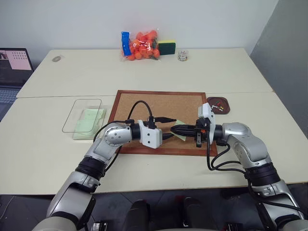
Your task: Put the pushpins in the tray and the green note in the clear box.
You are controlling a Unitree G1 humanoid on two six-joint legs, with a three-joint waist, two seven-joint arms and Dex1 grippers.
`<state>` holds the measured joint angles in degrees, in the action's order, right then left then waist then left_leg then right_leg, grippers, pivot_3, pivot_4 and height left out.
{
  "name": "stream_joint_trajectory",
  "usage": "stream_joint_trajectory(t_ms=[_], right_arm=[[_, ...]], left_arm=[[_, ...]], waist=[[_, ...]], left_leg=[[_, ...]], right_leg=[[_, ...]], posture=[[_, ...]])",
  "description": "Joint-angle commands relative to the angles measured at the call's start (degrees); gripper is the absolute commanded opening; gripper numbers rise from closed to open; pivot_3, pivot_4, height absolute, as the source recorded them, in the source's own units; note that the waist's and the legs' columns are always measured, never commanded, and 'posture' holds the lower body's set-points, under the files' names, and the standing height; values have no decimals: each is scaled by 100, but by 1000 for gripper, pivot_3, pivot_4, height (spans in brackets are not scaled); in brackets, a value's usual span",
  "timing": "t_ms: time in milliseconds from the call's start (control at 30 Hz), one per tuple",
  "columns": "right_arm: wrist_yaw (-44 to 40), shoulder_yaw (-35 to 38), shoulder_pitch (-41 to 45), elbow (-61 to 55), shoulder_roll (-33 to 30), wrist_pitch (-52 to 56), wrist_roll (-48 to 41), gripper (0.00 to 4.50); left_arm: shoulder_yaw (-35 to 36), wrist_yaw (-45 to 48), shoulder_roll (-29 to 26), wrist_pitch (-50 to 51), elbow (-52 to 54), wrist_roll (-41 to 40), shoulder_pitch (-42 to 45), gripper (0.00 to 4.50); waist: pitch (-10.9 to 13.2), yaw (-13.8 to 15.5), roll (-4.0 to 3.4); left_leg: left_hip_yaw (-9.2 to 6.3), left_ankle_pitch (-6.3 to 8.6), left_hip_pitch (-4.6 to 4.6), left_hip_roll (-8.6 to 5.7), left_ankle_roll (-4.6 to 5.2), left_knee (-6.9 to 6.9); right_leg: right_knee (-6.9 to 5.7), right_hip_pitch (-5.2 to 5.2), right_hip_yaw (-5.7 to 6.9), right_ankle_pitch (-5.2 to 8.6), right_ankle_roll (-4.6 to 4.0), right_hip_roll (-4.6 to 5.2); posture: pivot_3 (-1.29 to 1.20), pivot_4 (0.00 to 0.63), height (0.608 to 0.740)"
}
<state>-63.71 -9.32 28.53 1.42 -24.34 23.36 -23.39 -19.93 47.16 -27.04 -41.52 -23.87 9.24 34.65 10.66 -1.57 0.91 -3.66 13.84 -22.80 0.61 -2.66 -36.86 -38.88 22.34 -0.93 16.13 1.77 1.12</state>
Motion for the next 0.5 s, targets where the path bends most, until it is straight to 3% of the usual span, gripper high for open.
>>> stream_joint_trajectory(t_ms=[33,133,500], right_arm=[[-73,8,68,-218,-8,21,-97,0],[-71,3,90,-257,22,82,-143,0],[-63,41,67,-262,36,167,-189,0]], left_arm=[[-48,28,38,-138,-11,2,115,2485],[-73,32,89,-125,-73,-10,167,2485],[-56,82,118,-18,-81,-26,149,547]], waist=[[0,0,0],[0,-1,0],[0,-3,0]], left_leg=[[0,0,0,0,0,0],[-1,0,0,1,0,0],[-2,0,0,0,0,-3]], right_leg=[[0,0,0,-1,-1,0],[-1,0,1,0,0,0],[-3,0,2,-1,-1,-1]], posture=[[0,150,740],[0,150,740],[0,150,740]])
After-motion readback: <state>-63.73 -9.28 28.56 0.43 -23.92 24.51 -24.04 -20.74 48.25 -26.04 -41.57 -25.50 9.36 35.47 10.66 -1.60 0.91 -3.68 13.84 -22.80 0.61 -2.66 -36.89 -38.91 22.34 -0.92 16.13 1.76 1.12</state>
